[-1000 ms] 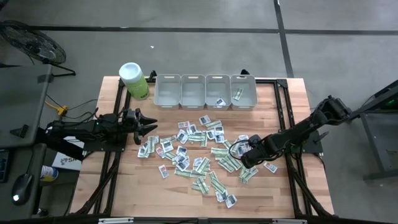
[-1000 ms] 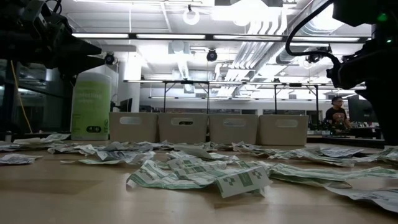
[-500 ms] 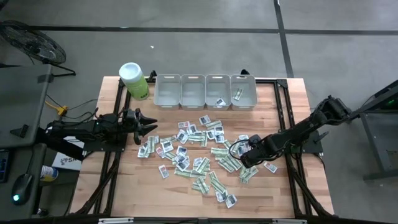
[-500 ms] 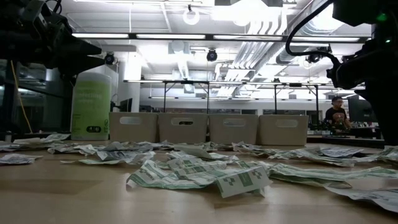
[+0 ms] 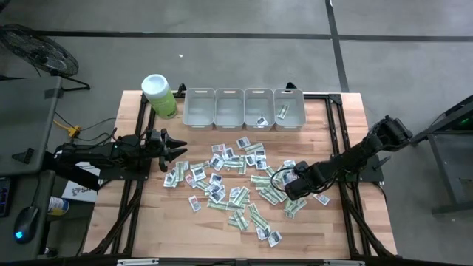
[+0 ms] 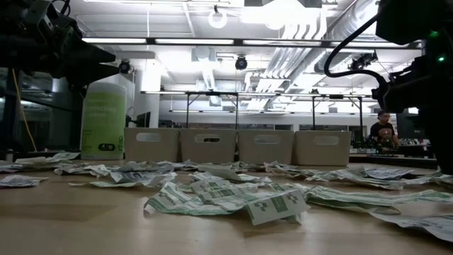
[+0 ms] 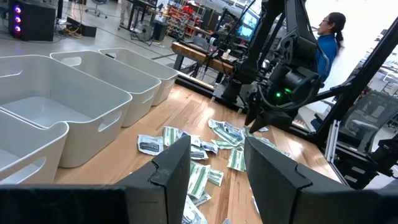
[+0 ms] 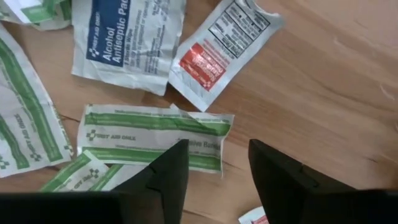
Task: Pick & Place First Aid Supplies
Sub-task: Put the bandage into the right gray bin
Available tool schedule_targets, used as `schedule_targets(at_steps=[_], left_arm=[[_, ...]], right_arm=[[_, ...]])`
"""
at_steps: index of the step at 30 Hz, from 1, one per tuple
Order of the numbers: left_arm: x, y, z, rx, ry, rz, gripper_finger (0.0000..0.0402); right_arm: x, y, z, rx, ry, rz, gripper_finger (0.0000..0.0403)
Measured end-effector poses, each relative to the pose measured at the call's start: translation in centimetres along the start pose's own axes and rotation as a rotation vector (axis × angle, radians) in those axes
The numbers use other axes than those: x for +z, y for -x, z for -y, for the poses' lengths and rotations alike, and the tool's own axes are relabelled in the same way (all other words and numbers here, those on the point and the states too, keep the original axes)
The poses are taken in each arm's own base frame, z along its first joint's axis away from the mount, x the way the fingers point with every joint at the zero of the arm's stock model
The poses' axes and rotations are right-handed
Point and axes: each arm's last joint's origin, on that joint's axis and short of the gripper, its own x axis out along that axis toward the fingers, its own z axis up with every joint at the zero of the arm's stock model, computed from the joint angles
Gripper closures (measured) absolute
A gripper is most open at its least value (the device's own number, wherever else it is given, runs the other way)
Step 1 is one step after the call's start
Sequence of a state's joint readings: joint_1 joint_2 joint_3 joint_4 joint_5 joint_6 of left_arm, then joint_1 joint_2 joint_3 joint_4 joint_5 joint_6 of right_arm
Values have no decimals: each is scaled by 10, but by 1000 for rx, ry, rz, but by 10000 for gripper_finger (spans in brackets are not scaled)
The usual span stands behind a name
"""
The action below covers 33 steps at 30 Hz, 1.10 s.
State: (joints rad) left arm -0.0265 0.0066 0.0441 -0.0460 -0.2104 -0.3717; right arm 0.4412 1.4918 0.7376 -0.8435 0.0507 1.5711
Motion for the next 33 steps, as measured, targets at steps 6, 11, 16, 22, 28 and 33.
schedule_targets(at_steps=[6, 11, 16, 22, 28, 33], left_arm=[[0, 0, 0, 0, 0, 0, 252], [0, 0, 0, 0, 0, 0, 252], [0, 0, 0, 0, 0, 0, 252], [0, 0, 0, 0, 0, 0, 252], [0, 0, 0, 0, 0, 0, 252], [0, 0, 0, 0, 0, 0, 252]], right_arm=[[0, 0, 0, -2, 3, -9, 303], [-1, 0, 1, -8, 8, -24, 352], [-1, 1, 4, -35, 10, -30, 396], [0, 12, 10, -13, 9, -15, 400], [3, 32, 20, 92, 1, 61, 402], [8, 48, 30, 160, -2, 161, 402]])
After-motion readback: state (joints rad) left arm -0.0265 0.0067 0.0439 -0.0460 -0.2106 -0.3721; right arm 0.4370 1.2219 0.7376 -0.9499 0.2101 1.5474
